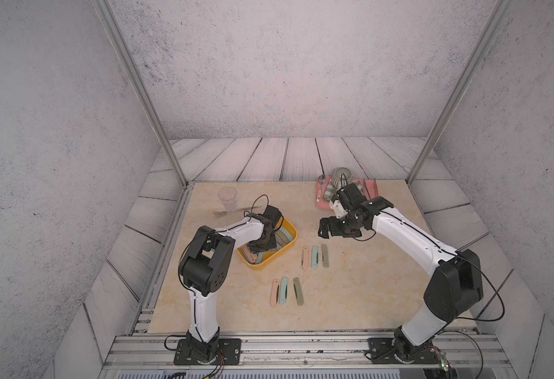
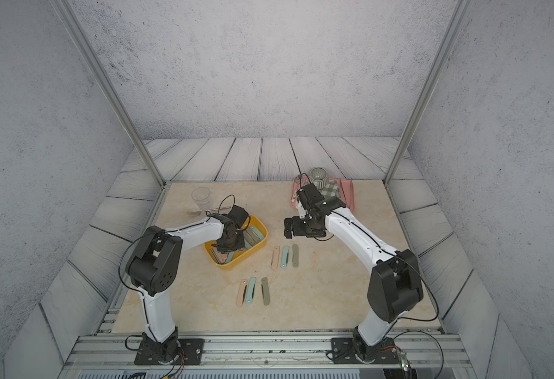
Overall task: Take the fruit knife out of the storage box
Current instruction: Pick up the fruit knife from the storage box.
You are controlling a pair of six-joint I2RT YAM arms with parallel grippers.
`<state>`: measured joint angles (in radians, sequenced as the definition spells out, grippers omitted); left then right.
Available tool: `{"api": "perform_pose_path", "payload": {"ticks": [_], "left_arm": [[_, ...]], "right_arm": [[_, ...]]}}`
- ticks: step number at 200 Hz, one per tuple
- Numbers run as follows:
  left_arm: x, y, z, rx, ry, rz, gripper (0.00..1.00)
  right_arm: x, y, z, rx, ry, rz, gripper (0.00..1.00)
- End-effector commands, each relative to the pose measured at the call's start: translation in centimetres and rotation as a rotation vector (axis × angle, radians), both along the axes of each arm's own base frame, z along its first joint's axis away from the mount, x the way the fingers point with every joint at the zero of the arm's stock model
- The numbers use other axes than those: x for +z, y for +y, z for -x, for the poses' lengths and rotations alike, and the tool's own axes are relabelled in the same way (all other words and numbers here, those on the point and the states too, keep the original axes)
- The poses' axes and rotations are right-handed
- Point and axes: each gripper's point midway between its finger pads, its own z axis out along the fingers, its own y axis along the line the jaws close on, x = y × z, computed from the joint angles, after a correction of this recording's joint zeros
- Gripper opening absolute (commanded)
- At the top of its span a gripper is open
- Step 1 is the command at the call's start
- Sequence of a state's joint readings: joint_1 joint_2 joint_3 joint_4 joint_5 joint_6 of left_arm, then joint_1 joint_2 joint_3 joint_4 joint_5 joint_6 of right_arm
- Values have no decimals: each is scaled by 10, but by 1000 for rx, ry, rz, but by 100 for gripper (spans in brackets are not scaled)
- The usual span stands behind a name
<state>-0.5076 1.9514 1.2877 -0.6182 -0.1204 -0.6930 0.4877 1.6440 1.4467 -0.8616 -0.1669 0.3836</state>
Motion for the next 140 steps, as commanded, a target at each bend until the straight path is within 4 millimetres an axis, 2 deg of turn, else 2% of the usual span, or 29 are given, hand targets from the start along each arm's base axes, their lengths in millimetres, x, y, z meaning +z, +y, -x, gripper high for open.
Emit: {"api": "perform_pose_path", "payload": {"ticks": [1, 42, 86, 140], "left_arm": [[-19, 8, 5, -10, 41, -46, 37], [-21, 9, 4, -21, 40, -54, 23], [-7, 10, 0, -36, 8, -58, 18], [34, 8, -8, -65, -78, -40, 15]], "right_arm": [[-2, 1, 2, 11, 12, -7, 99], [-5, 2, 2, 14, 22, -8, 99], [-5, 3, 2, 16, 26, -13, 99], [-5, 5, 1, 17, 28, -18, 99]]}}
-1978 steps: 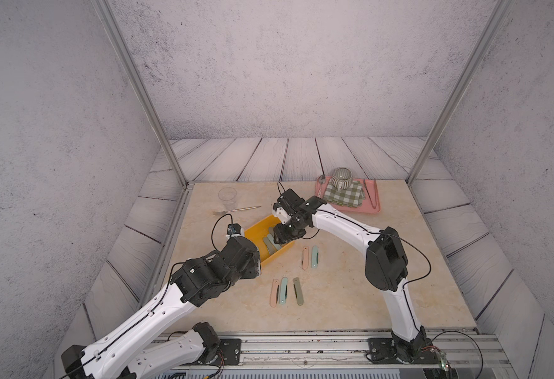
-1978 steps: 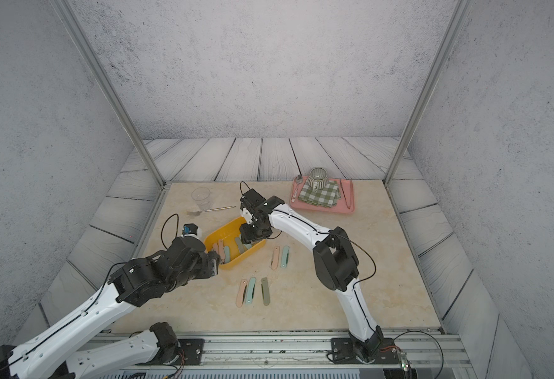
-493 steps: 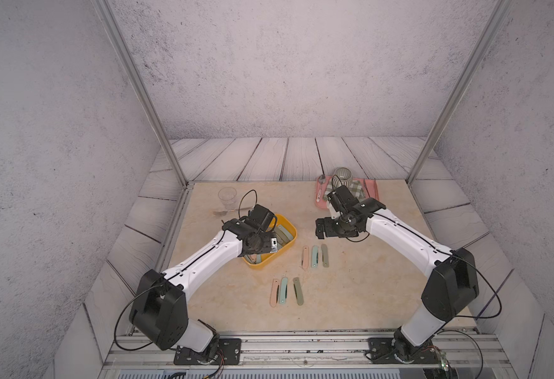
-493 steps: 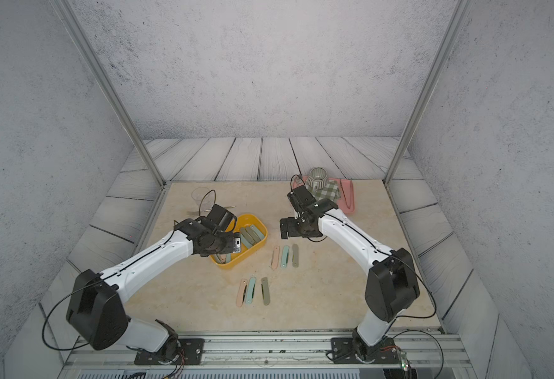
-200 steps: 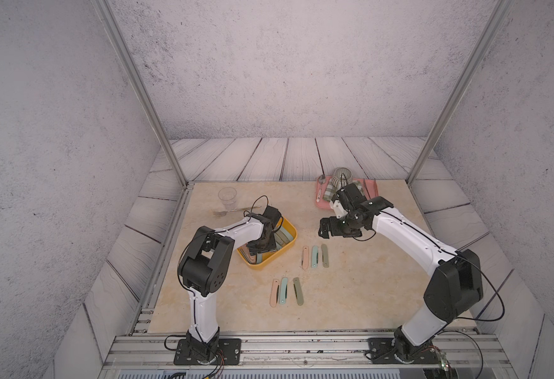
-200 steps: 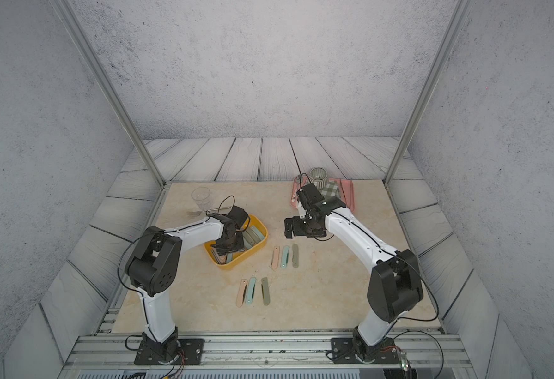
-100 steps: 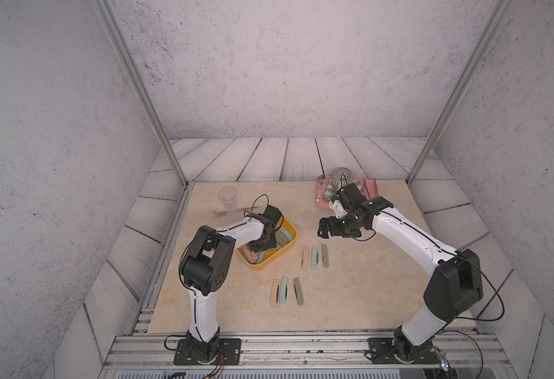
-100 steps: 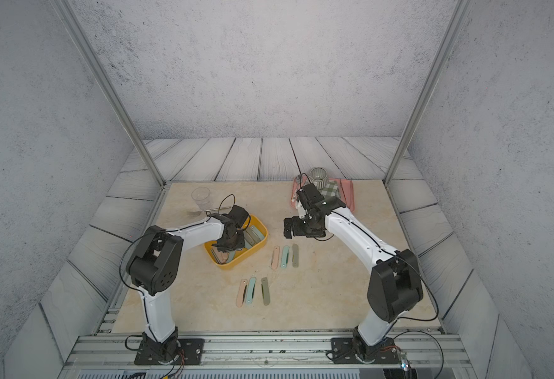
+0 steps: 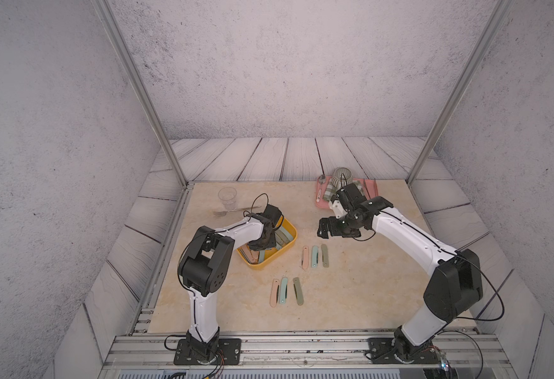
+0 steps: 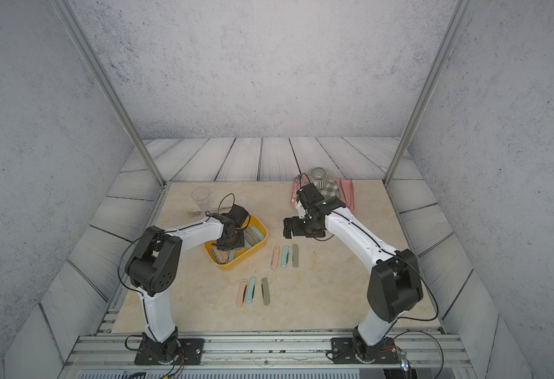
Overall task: Take the fruit knife out of the storage box
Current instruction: Pick up the fruit knife from the storage box.
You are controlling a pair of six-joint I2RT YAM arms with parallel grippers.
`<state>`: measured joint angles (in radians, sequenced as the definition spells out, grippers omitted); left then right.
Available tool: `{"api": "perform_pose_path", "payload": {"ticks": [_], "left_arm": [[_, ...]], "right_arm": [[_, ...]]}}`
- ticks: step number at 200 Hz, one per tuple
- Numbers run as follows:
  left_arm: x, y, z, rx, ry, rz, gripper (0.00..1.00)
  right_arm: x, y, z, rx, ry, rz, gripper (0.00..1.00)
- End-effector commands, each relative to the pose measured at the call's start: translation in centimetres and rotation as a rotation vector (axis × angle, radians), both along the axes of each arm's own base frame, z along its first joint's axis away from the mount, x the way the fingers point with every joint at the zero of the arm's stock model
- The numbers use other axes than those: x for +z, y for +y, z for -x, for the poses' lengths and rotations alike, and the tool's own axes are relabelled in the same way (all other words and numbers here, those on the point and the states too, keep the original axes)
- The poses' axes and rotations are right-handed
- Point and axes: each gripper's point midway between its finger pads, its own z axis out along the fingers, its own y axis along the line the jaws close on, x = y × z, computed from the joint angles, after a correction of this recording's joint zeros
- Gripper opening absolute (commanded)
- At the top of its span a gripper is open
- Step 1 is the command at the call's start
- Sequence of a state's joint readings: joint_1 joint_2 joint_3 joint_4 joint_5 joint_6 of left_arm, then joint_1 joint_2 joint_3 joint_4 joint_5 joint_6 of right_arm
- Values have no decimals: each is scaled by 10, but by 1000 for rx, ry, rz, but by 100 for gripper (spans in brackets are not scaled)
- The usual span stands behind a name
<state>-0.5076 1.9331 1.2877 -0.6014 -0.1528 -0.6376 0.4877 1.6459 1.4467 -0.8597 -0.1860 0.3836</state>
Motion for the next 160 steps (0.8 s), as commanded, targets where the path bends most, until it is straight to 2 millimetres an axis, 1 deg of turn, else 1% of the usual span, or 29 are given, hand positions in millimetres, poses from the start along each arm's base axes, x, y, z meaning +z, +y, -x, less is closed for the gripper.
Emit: {"api": "perform_pose_path", "payload": {"ticks": [1, 44, 97, 133, 141, 160], "left_arm": [[26, 6, -1, -20, -36, -13, 15], [57, 1, -3, -31, -90, 37, 15], [91, -7, 1, -49, -137, 104, 14], [115, -19, 8, -69, -163, 172, 12], [121, -24, 11, -76, -172, 189, 11], [135, -37, 19, -93, -186, 228, 10]], "right_arm": [[-5, 2, 0, 9, 20, -2, 99], [-5, 2, -1, 8, 19, -6, 99], [-2, 0, -4, -3, 1, 5, 99], [5, -4, -4, -13, -18, 17, 99], [7, -6, -3, -16, -24, 19, 99], [12, -9, -1, -24, -32, 22, 99]]}}
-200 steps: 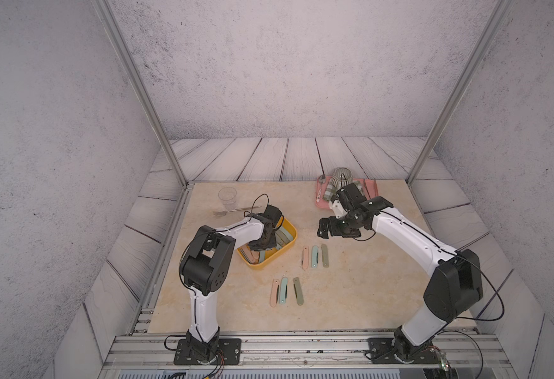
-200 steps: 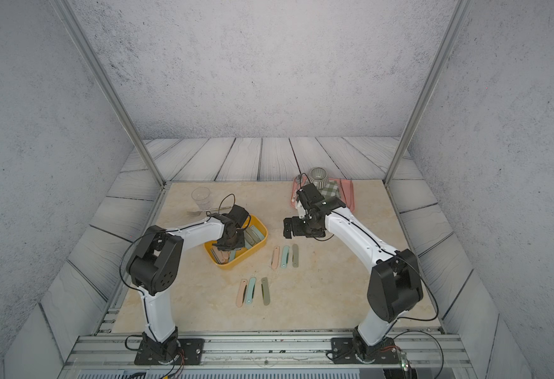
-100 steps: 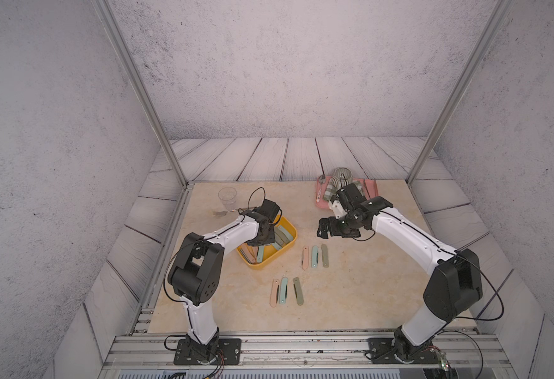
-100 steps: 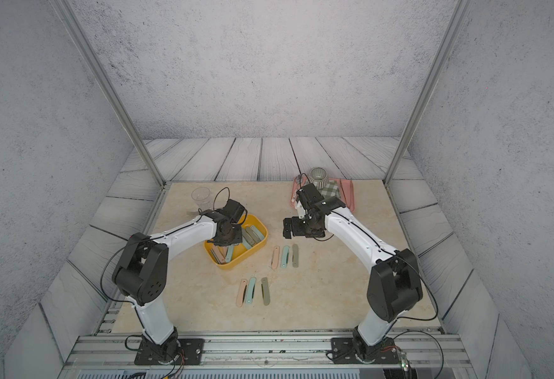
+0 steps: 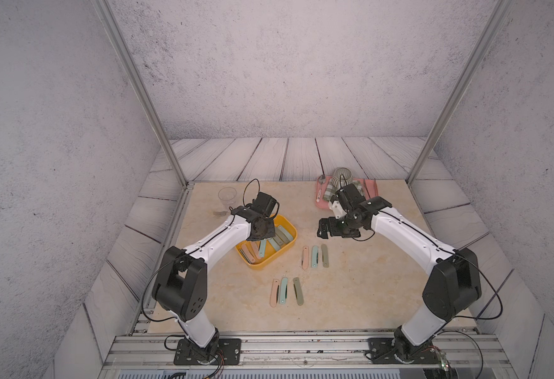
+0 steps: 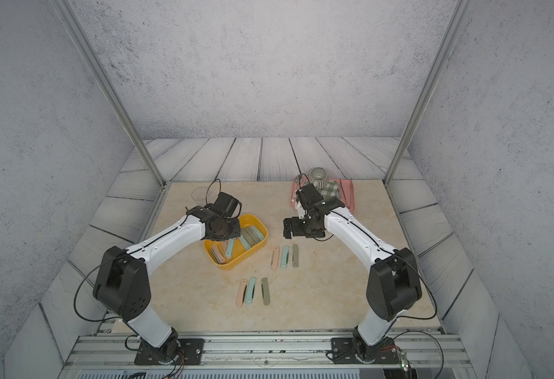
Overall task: Take the fruit knife out of the storage box
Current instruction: Pick up the fruit knife from the storage box, then place the fruit knife at the center of the board.
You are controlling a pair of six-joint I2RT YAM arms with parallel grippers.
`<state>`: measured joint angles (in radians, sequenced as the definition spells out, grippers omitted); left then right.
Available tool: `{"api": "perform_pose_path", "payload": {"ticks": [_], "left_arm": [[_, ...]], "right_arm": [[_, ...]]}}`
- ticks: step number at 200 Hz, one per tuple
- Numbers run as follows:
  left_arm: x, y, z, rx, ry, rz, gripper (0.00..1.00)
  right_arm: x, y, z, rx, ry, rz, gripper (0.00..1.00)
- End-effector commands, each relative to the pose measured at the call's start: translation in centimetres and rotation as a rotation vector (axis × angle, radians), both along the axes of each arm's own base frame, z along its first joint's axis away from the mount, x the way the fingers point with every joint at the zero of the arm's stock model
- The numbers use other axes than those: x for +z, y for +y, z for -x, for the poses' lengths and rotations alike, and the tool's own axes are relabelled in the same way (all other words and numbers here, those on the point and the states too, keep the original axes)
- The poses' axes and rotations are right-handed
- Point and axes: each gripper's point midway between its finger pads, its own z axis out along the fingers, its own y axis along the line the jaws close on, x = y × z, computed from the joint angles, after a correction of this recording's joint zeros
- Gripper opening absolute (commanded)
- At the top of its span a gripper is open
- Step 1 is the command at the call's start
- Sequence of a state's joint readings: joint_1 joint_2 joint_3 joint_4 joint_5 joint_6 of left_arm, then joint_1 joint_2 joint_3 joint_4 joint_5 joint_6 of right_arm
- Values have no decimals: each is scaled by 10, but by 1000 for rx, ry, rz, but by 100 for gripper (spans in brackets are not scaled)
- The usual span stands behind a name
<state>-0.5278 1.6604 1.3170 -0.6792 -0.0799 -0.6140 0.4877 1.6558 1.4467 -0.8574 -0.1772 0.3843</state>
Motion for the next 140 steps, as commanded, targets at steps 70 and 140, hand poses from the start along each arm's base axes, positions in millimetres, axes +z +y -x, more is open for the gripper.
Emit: {"api": "perform_pose_path", "payload": {"ticks": [70, 140], "left_arm": [[41, -67, 54, -96, -14, 158, 10], [27, -91, 95, -139, 4, 233, 8]], "right_arm": [[20, -37, 24, -114, -31, 70, 99], [18, -49, 53, -200, 20, 35, 99]]}}
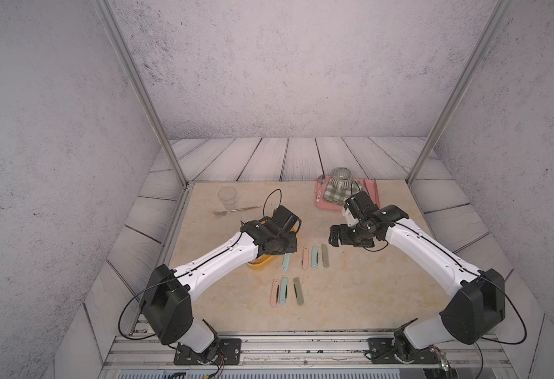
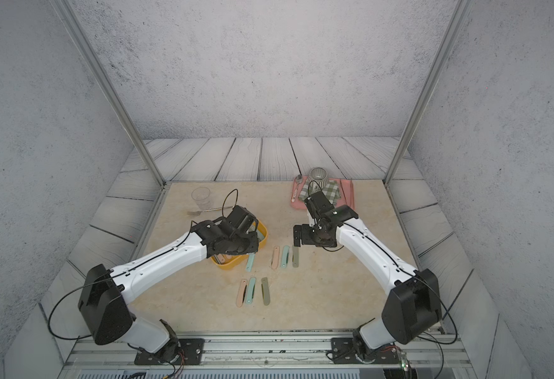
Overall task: Take the fruit knife out of the storage box
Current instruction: Place the fruit knife at the center of the board.
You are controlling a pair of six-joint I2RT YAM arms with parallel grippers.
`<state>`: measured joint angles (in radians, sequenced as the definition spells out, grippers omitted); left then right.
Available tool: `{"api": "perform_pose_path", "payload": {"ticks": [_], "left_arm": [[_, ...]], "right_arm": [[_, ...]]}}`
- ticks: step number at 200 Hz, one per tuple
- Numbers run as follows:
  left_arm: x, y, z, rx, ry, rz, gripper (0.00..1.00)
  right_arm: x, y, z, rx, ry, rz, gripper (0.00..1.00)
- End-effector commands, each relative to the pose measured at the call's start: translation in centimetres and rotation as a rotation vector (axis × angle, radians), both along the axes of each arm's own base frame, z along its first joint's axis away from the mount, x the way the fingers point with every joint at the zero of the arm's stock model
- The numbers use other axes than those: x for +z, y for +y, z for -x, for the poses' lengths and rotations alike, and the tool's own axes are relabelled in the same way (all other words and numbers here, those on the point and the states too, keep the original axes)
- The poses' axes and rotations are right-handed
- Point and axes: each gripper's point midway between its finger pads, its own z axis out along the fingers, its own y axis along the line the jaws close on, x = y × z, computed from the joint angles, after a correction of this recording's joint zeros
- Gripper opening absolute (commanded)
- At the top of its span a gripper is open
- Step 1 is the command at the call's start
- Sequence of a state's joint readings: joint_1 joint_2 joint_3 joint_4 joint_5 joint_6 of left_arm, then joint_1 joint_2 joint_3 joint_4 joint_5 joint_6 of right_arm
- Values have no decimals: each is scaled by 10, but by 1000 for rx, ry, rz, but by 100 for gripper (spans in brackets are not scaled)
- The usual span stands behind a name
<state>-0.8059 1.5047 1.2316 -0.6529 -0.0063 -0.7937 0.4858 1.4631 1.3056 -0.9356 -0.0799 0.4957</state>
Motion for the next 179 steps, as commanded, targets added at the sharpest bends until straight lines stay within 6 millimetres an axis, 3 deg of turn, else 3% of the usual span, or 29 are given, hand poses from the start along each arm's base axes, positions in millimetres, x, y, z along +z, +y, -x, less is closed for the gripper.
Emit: {"api": "perform_pose_path", "payload": {"ticks": [1, 70, 115, 179], "left_arm": [[-2, -4, 9, 19, 3, 46, 8], [-46, -40, 33, -6, 95, 110, 8], [-60, -70, 35, 4, 119, 115, 8], [-98, -86, 46, 108, 213, 130, 8]], "right_arm": [[10, -8, 11, -61, 3, -26, 99], [4, -11, 42, -124, 42, -118, 99], [5, -13, 46, -111, 27, -116, 99], [18, -16, 45, -90, -39, -129, 99]]}}
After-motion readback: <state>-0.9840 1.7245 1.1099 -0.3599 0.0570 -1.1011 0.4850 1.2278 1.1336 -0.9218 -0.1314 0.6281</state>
